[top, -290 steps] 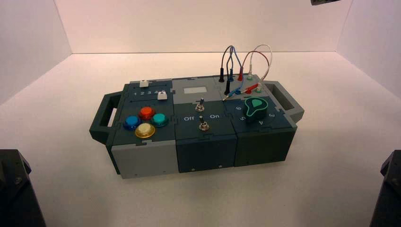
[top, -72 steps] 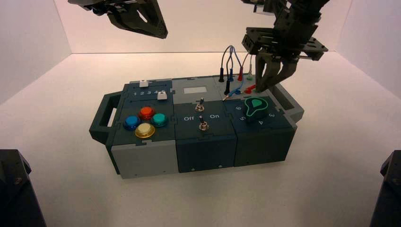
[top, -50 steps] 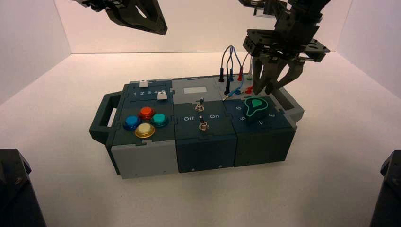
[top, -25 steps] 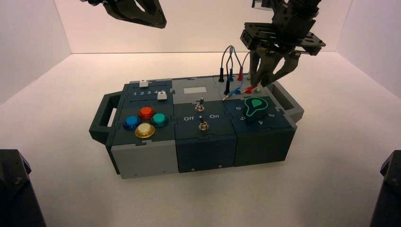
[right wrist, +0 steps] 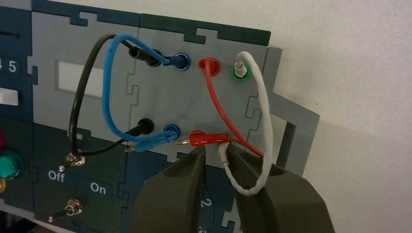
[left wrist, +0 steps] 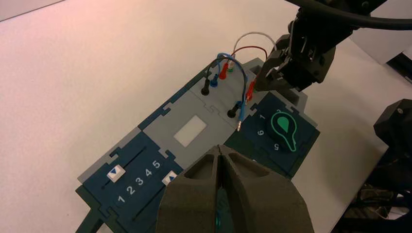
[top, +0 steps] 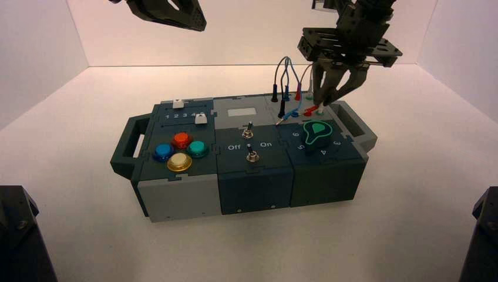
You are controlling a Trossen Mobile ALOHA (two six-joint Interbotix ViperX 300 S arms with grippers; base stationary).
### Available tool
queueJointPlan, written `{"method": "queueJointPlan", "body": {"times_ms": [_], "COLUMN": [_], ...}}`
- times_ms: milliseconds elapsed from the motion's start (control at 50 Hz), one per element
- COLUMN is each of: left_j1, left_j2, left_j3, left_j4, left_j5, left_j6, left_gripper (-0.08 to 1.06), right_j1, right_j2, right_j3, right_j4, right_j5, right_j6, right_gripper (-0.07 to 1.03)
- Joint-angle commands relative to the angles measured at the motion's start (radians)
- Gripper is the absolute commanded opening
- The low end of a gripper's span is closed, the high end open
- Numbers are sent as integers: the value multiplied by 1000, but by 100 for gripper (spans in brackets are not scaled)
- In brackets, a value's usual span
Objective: Pull the white wire.
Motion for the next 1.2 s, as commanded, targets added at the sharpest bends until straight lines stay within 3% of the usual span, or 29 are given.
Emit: {"method": "queueJointPlan", "body": {"times_ms": [20,60,320,560,980,1080,1120,1160,1200], "left_j1": [-3,-3,-3,-3,17,20,25,28,31], "left_j2": [-17,-23,-25,-25,-35,-38,-40,-43,-44], "left_j3": [-12,-11,-6,-6,-3,-3,-3,-3,-2], "left_j4": [-2,0,3,5,14,17,25,28,29], "left_j5": [-5,-5,-5,-6,-8,-9,-11,-12,-12], "left_j6": [-2,-2,-2,-2,9,9,11,12,12], "left_gripper": [-3,-3,-3,-3,-3,-3,-3,-3,-3], "right_j1": [6,6,6,-12,-17,-15,-12,3,6], "right_j2": [-12,-17,-107,-175,-178,-179,-183,-190,-198], "right_j3": [-23,-21,-17,-15,25,34,40,38,40], "right_j4": [-2,-5,-20,-75,-147,-147,-141,-135,-133], "right_j5": [-3,-2,23,78,115,117,123,124,126], "right_j6": [2,2,9,32,26,20,15,14,14], "right_gripper": [3,-2,-2,-2,-2,6,34,43,43]}}
